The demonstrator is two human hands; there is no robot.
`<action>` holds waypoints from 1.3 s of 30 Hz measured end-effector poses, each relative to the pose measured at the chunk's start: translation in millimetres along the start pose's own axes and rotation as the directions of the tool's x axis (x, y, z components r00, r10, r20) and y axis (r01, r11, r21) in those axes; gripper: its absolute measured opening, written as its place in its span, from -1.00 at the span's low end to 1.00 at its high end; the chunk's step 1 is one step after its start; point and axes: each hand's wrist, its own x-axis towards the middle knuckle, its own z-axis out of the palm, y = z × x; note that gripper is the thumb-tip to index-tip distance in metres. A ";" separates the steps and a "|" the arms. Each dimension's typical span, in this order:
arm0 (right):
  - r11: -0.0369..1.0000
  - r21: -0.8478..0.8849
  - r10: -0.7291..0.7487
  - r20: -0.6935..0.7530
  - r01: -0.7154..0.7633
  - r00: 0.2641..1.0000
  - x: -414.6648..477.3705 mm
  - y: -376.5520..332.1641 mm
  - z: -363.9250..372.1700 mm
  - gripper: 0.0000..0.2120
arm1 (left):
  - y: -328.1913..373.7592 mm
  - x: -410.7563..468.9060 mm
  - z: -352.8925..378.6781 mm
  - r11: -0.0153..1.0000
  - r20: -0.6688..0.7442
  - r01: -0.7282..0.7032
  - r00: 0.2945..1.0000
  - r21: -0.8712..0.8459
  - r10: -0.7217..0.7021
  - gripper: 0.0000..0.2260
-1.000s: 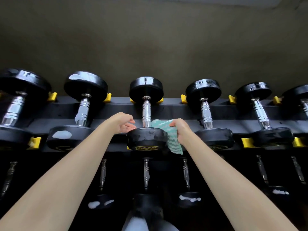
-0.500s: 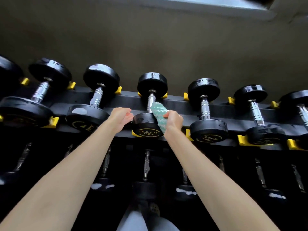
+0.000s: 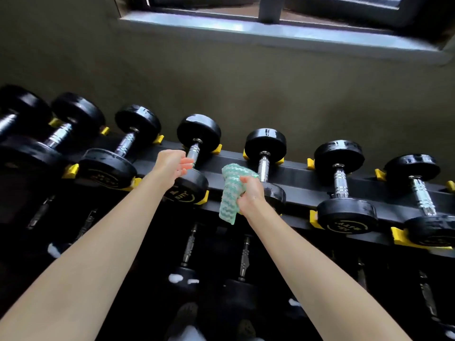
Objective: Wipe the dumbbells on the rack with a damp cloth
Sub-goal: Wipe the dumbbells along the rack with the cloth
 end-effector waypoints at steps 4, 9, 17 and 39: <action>0.994 -0.084 -0.070 -0.011 0.069 0.997 15.2 31.8 29.9 -0.64 | 3.6 35.0 -37.3 0.999 -0.139 -0.015 0.990 0.046 0.022 -0.87; 0.906 -0.390 -0.228 -0.123 0.164 0.966 35.4 68.3 70.9 -0.79 | -1.4 84.1 -78.0 0.978 -0.039 0.025 0.999 0.206 -0.017 -0.74; 0.682 -0.703 -0.530 -0.285 0.202 0.799 27.5 92.7 111.6 -0.78 | -15.3 124.8 -103.0 0.928 0.351 0.044 0.918 0.369 -0.183 -0.83; 0.317 -0.852 -0.536 0.202 0.417 0.820 4.8 125.1 174.7 -0.79 | -16.3 133.0 -147.5 0.945 0.443 0.145 0.855 0.294 -0.269 -0.77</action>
